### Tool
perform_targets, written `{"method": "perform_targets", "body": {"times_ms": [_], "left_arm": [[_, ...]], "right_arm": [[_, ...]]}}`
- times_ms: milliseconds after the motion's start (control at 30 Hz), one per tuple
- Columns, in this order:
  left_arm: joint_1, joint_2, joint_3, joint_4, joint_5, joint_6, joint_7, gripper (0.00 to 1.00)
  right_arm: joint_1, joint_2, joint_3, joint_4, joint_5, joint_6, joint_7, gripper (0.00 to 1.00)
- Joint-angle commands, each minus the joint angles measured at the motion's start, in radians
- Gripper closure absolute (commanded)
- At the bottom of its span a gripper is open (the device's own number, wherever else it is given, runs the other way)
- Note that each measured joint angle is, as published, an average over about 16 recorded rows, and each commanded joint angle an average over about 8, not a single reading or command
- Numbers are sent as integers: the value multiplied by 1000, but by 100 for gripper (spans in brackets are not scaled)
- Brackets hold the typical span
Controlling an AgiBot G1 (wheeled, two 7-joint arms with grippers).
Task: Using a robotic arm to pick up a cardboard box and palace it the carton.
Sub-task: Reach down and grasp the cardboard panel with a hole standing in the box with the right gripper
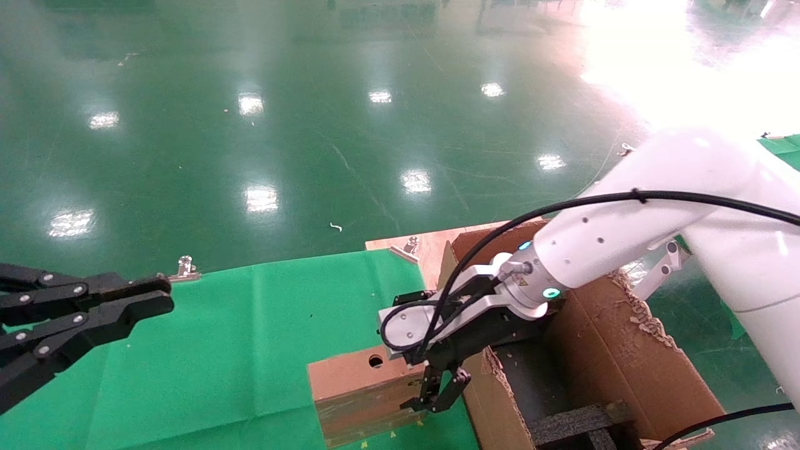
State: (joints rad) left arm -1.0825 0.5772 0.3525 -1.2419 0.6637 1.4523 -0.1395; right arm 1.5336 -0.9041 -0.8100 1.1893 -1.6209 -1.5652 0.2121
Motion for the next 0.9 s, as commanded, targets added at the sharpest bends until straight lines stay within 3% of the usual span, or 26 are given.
{"method": "perform_targets", "body": {"times_ms": [33,67,100,200,333,367,900], "left_arm": [[0,0,0,0,0,0,0,61],[0,0,0,0,0,0,0,48],[0,0,0,0,0,0,0,36],[0,0,0,0,0,0,0,1],[0,0,0,0,0,0,0,0],[0,0,0,0,0,0,0,0],[0,0,0,0,-1,0,0,0]], "right_arm": [[17,-16,-24,-5,-29,-1,-6,0],[22,-20,-31,-7,-33,-1,-8,1],[26,-24,-39,-9,-36,-1,-9,9],[37,-32,-55,-14,-40,-1,-13,45],[48,-38,-70,-20,-42,-1,-14,94],[50,-39,-72,-21,-43,0,-14,99],[46,-36,-67,-19,-37,1,-14,100]]}}
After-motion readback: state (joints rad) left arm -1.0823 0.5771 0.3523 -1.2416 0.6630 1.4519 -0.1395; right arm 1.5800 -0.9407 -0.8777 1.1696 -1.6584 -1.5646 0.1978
